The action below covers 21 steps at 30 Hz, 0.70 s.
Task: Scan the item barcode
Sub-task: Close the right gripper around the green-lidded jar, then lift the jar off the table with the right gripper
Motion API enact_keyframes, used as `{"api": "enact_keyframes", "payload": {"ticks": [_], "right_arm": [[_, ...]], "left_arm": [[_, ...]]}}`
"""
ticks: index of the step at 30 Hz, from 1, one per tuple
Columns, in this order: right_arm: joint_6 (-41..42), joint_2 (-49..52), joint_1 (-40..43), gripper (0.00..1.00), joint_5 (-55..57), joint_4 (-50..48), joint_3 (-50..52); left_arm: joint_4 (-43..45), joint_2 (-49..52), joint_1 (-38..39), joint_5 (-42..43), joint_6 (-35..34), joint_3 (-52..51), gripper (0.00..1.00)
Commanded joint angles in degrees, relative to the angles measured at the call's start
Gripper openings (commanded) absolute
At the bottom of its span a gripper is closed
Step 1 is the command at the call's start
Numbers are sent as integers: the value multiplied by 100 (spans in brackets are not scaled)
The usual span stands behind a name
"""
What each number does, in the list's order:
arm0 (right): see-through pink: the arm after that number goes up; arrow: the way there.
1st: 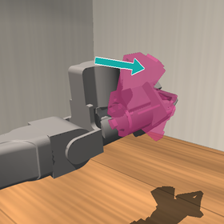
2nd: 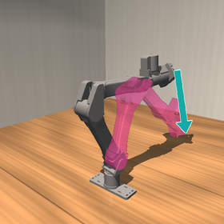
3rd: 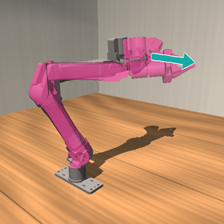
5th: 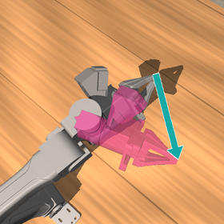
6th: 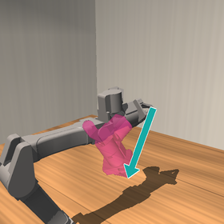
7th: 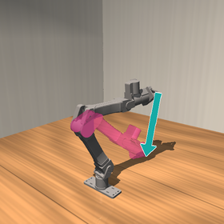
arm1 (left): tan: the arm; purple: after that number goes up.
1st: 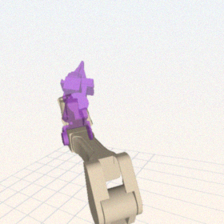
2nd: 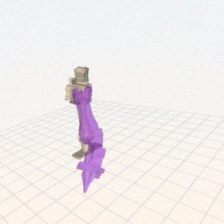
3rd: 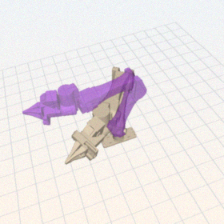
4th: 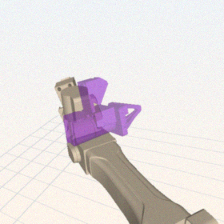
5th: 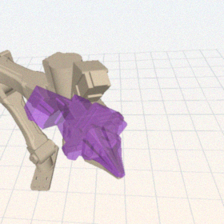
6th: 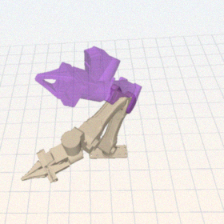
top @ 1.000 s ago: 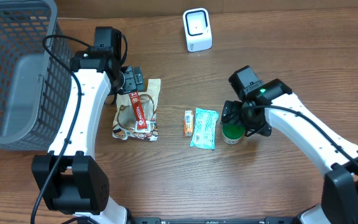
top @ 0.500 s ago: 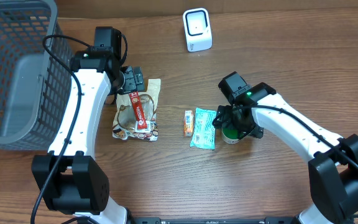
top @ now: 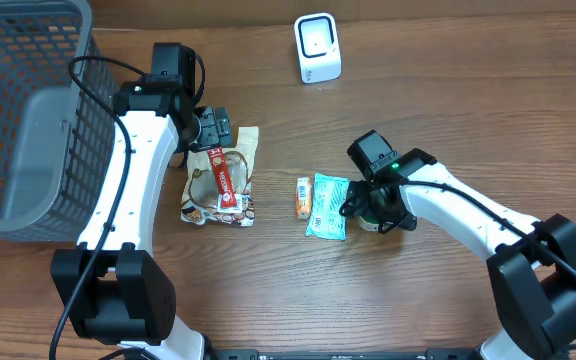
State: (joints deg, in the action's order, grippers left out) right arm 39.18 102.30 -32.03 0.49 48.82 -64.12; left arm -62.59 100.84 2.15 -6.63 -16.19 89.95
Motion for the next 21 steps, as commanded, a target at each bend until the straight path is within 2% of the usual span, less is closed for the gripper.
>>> {"api": "enact_keyframes", "payload": {"ticks": [1, 4, 6, 9, 13, 15, 18, 21], "right_arm": [[46, 28, -9, 82, 98, -55, 103], [48, 28, -11, 74, 96, -44, 107], [48, 28, -11, 64, 94, -37, 105], [46, 24, 24, 62, 96, 11, 79], [46, -39, 251, 51, 92, 752, -367], [46, -111, 382, 39, 44, 1130, -651], [46, -232, 568, 25, -452, 1563, -1056], [46, -308, 699, 22, -1506, 1631, -1255]], "left_arm": [[2, -120, 11, 24, -55, 85, 100], [2, -120, 11, 24, -55, 85, 100], [0, -120, 11, 24, -55, 85, 100], [2, -120, 11, 24, -55, 85, 100], [2, -120, 11, 24, -55, 85, 100], [0, -120, 11, 24, -55, 85, 100], [0, -120, 11, 26, -55, 85, 100], [0, -120, 11, 26, -55, 85, 100]]}}
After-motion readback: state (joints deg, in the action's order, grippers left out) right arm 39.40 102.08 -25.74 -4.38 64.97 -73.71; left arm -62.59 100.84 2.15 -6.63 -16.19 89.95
